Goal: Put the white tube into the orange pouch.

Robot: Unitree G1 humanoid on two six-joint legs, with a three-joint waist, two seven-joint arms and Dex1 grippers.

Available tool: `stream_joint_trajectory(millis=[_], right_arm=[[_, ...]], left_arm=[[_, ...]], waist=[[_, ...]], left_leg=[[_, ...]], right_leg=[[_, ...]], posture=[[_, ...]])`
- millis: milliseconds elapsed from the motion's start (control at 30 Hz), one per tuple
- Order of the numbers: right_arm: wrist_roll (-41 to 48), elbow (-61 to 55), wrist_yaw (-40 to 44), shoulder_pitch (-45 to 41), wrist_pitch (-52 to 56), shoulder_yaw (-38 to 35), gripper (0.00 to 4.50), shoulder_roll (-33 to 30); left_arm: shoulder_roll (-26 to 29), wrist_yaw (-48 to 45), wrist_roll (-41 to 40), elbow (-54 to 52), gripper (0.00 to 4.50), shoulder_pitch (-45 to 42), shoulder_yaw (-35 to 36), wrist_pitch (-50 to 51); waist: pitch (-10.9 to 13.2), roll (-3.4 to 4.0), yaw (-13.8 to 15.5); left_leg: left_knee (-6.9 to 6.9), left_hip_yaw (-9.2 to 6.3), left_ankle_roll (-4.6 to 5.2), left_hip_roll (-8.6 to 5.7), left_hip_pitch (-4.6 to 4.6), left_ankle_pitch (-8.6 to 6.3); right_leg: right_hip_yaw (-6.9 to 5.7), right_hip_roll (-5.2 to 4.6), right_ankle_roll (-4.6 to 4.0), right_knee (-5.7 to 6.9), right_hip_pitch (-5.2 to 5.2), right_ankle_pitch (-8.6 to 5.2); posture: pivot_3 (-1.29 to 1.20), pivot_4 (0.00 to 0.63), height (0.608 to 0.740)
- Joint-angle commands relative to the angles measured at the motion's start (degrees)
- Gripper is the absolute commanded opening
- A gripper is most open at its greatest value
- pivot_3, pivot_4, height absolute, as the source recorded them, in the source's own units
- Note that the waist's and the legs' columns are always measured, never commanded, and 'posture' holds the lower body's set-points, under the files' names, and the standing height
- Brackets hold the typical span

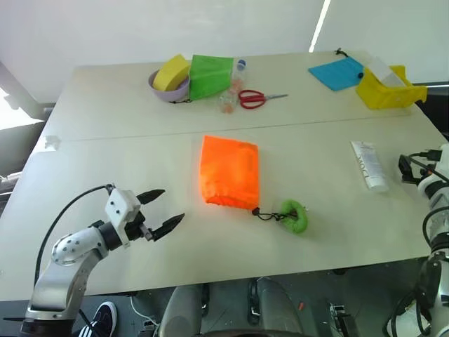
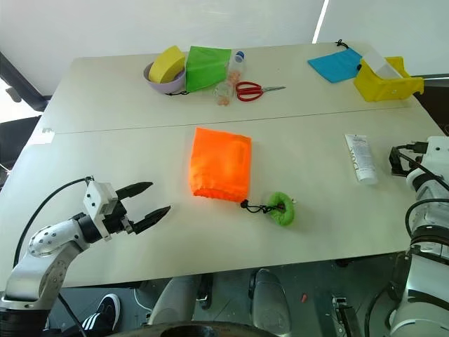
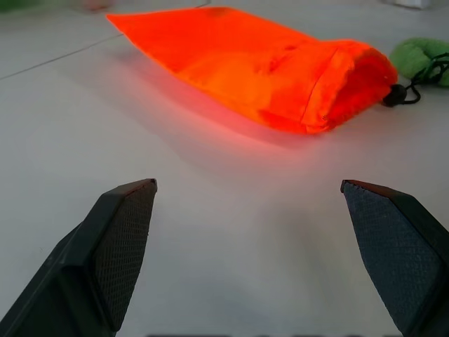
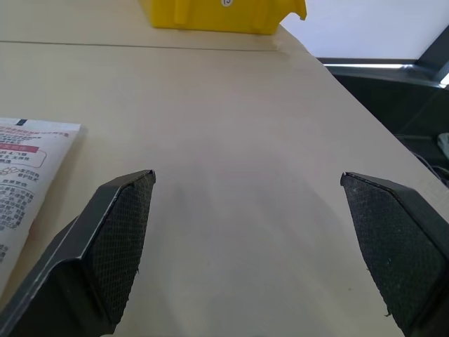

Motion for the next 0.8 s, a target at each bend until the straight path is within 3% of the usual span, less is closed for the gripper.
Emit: stream_joint_trajectory(millis=[33, 300, 467, 533, 800], right_arm=[[1.6, -3.8, 0.7, 0.7, -2.0, -1.4, 4.43, 0.1], [7.1, -15.0, 8.3, 4.4, -2.1, -2.2, 4.43, 4.1], [8.9, -42.2, 24.9, 16.8, -0.3, 8.2, 4.43, 5.6], [12.8, -51.3, 28.7, 18.1, 6.2, 10.1, 4.43, 4.5], [15.6, -68.4, 36.8, 22.0, 16.2, 14.2, 4.43, 0.3]], left_arm=[[-0.5, -0.2, -1.5, -0.9, 4.5, -0.2, 1.0, -1.0], [-0.8, 0.7, -0.6, -0.3, 4.5, -2.2, 0.6, -1.2], [0.1, 0.7, 2.4, 0.0, 4.5, -9.3, -2.7, -1.9], [0.2, -0.2, 3.6, 0.9, 4.5, -13.6, -4.9, -2.2], [0.6, -4.8, 10.9, 6.4, 4.5, -22.6, -14.3, -7.7]], waist=[[0.0, 0.0, 0.0], [0.0, 0.0, 0.0], [0.0, 0.01, 0.4], [0.0, 0.01, 0.2], [0.0, -0.02, 0.3]], left_leg=[[0.0, 0.0, 0.0, 0.0, 0.0, 0.0], [0.03, 0.01, 0.0, 0.05, 0.04, 0.0], [0.04, 0.01, 0.0, 0.19, 0.04, 0.0], [0.05, 0.01, 0.0, 0.23, 0.03, 0.0], [0.21, 0.09, -0.01, 0.3, 0.02, -0.02]], right_leg=[[0.0, 0.0, 0.0, 0.0, 0.0, 0.0], [0.04, 0.08, 0.04, 0.04, 0.02, 0.03], [0.06, 0.2, 0.05, 0.08, 0.05, 0.04], [0.06, 0.24, 0.05, 0.09, 0.04, 0.04], [0.15, 0.28, -0.14, -0.02, 0.03, 0.1]], posture=[[0.0, 0.15, 0.74], [0.0, 0.15, 0.74], [0.0, 0.15, 0.74], [0.0, 0.15, 0.74], [0.0, 0.15, 0.74]])
